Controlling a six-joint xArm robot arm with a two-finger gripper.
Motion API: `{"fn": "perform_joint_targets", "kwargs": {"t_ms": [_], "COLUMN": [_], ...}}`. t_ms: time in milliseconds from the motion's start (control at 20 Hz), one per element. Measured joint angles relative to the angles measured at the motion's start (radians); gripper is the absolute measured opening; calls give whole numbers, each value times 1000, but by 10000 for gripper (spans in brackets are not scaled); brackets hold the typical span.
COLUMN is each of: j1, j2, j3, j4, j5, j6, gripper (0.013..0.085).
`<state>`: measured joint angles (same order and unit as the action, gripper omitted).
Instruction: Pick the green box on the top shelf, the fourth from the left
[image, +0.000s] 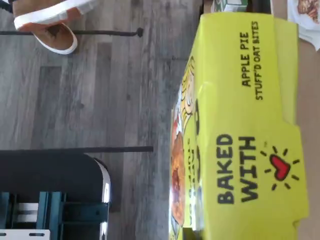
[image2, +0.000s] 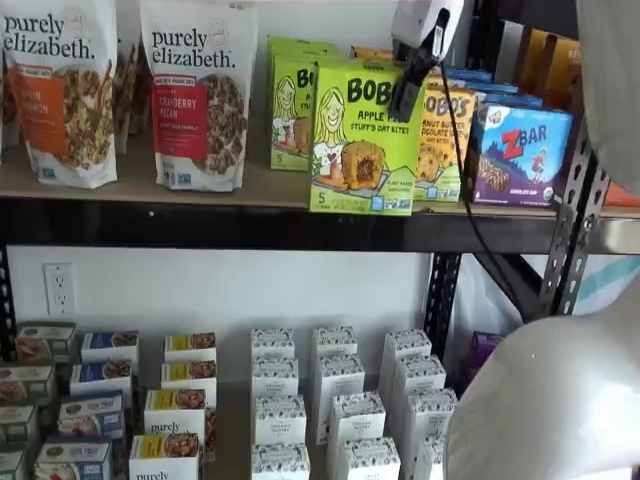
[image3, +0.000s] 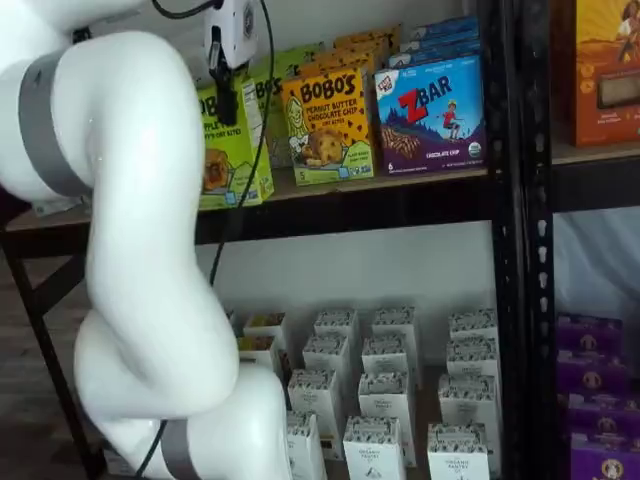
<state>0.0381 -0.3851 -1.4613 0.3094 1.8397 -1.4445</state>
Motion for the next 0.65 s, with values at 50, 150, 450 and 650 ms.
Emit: {"fn": "perform_joint_targets", "kwargs": {"t_ms": [50,150,450,650], "j1": [-5,-18,-54,-86], "j2": [-5,-16,-47,-63], "j3": [5,14,45,62], "j4": [0,0,3,6], "j5": [2,8,18,29], "j6": [-5,-16,-50,-80], "gripper": [290,290,290,290]}}
